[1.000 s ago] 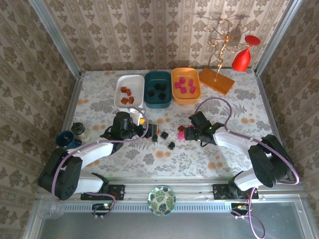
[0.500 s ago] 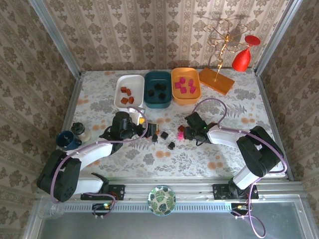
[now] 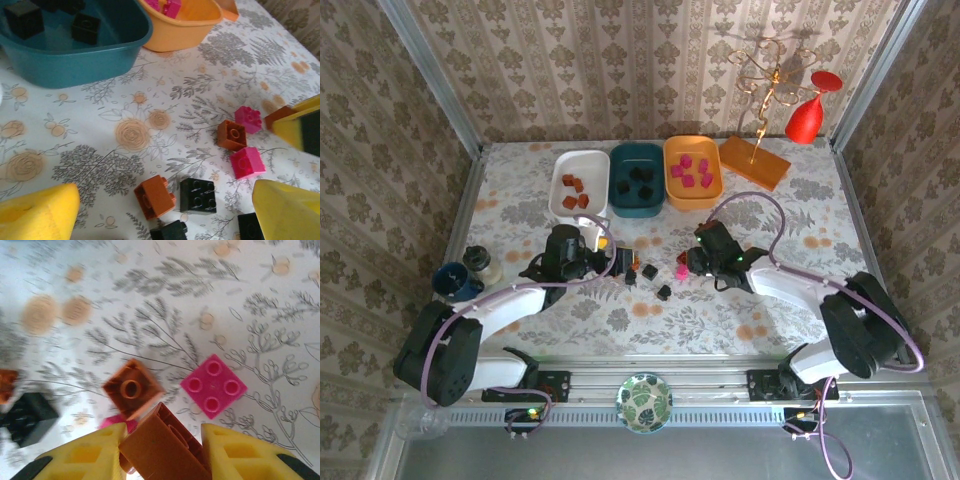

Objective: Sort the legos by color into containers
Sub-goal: Place the lego in the container.

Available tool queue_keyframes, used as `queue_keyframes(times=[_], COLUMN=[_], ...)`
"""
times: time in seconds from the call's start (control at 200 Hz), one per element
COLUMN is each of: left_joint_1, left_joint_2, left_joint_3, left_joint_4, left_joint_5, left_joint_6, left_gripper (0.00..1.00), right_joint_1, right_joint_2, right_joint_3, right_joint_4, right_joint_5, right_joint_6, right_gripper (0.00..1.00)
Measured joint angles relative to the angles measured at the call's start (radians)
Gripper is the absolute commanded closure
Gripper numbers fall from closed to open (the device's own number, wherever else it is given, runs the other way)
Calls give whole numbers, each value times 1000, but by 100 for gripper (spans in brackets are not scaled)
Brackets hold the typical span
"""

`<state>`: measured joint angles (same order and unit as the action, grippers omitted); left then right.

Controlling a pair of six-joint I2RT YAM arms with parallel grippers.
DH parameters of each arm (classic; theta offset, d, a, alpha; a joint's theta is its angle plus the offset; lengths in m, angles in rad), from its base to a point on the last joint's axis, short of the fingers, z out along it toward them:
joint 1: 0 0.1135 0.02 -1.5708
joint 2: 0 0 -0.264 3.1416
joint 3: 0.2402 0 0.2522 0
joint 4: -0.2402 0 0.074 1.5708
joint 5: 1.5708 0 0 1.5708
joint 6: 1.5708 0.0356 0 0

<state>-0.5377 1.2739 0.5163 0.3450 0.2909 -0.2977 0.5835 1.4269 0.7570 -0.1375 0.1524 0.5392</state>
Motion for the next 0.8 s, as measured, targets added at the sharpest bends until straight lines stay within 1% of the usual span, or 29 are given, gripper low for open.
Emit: queue_keyframes(times=[0.13,0.27,0.38,0.585,0.8], left_joint_1=[37,102,158,232,311], left_joint_2=[-51,-97,-114,-121,-204], left_joint_3=[-23,-49,-63,-64,-97], left_joint_4=[-17,-20,-21,-52,-91], left_joint_5=[-47,-76,-94,-132,-188], left_joint_6=[-24,-61,-90,-130,-161], left_gripper=[9,9,9,9,9], right_joint_1=[2,5,33,92,104], right_joint_2=[-3,82,209,453,703], right_joint_3=[68,204,334,554,839], right_joint_4=[0,38,92,173,227], right_joint_5=[-29,-80,-135,-230,-284], right_joint_6=[-8,-12,-12,-3,16], right_gripper=[62,63,63,63,63])
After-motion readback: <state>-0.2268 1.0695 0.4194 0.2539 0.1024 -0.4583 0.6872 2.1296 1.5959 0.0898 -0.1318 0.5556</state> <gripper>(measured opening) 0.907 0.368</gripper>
